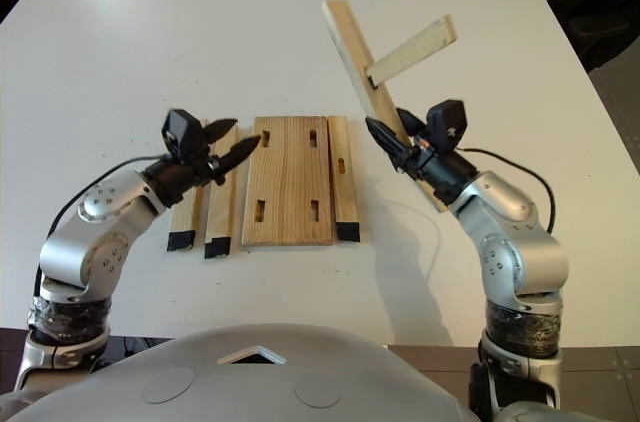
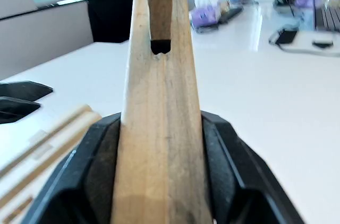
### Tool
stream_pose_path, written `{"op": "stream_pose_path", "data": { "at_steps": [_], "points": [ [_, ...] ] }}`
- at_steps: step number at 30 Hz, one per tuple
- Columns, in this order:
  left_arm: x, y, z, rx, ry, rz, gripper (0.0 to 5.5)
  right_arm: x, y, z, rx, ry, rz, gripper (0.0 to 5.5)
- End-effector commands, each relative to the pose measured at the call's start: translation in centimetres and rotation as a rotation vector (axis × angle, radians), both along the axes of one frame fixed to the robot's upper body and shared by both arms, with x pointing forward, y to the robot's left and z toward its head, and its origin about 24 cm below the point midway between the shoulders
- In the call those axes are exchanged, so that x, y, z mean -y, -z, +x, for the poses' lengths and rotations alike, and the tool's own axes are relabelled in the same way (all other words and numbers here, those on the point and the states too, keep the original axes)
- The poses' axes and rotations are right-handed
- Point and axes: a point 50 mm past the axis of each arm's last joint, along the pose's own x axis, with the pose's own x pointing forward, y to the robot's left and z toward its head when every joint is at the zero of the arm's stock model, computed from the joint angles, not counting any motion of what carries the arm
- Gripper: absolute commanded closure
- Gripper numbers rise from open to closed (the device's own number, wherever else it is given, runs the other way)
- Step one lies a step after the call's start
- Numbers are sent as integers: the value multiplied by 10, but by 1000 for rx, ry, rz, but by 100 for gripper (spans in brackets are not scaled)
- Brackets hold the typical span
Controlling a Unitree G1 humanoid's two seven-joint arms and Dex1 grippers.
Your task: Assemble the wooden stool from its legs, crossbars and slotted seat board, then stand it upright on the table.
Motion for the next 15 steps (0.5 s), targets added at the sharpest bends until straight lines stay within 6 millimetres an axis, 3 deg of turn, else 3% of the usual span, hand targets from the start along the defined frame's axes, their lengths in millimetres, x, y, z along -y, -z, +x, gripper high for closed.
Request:
{"op": "stream_pose_path", "data": {
  "at_steps": [1,6,11,15],
  "points": [
    [18,-33,-7,-22,218,-249,261,-10,-39,-23,73,-372,206,347],
    [29,-63,-25,8,506,-400,186,-12,-58,-34,86,-632,273,347],
    [30,-84,-31,61,637,-429,182,-14,-58,-34,53,-737,252,347],
    [34,-89,-38,83,720,-419,182,-14,-52,-31,25,-754,224,347]
  ]
}}
